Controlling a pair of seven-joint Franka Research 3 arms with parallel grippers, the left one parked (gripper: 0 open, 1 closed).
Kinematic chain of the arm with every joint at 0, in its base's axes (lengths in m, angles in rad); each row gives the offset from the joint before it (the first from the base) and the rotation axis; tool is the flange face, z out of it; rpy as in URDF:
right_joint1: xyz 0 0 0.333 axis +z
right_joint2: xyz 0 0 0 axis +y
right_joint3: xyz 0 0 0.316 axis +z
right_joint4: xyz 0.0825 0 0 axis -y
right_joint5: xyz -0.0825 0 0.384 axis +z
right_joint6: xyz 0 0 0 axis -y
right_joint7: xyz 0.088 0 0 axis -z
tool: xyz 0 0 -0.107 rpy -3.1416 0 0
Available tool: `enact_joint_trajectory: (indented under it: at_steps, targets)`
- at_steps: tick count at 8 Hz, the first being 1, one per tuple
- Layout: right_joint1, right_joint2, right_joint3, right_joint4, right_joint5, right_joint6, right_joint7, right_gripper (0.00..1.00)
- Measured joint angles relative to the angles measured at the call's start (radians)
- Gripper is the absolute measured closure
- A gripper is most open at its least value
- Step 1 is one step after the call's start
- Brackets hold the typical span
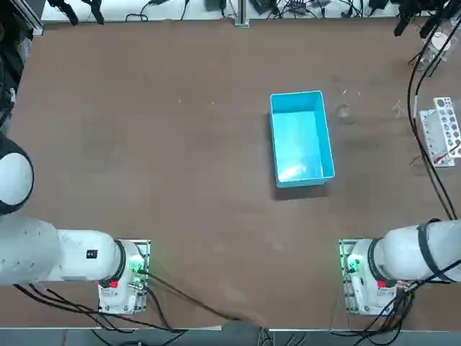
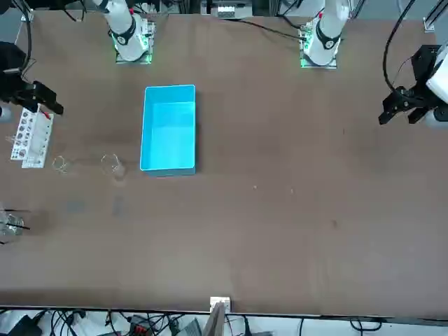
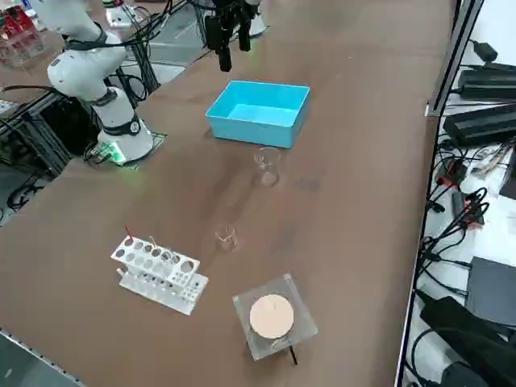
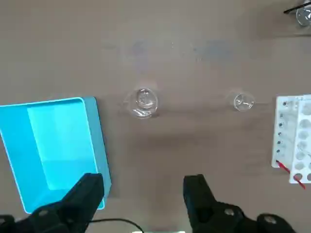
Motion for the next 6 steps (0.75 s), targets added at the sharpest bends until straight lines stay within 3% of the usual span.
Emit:
enact_joint_trajectory:
  at_steps: [4, 6]
  targets:
    - [0.000, 0.000, 0.000, 0.001, -0.018, -0.051, -0.001, 0.00]
    - [-0.002, 0.001, -0.001, 0.002, -0.113, -0.154, -0.002, 0.00]
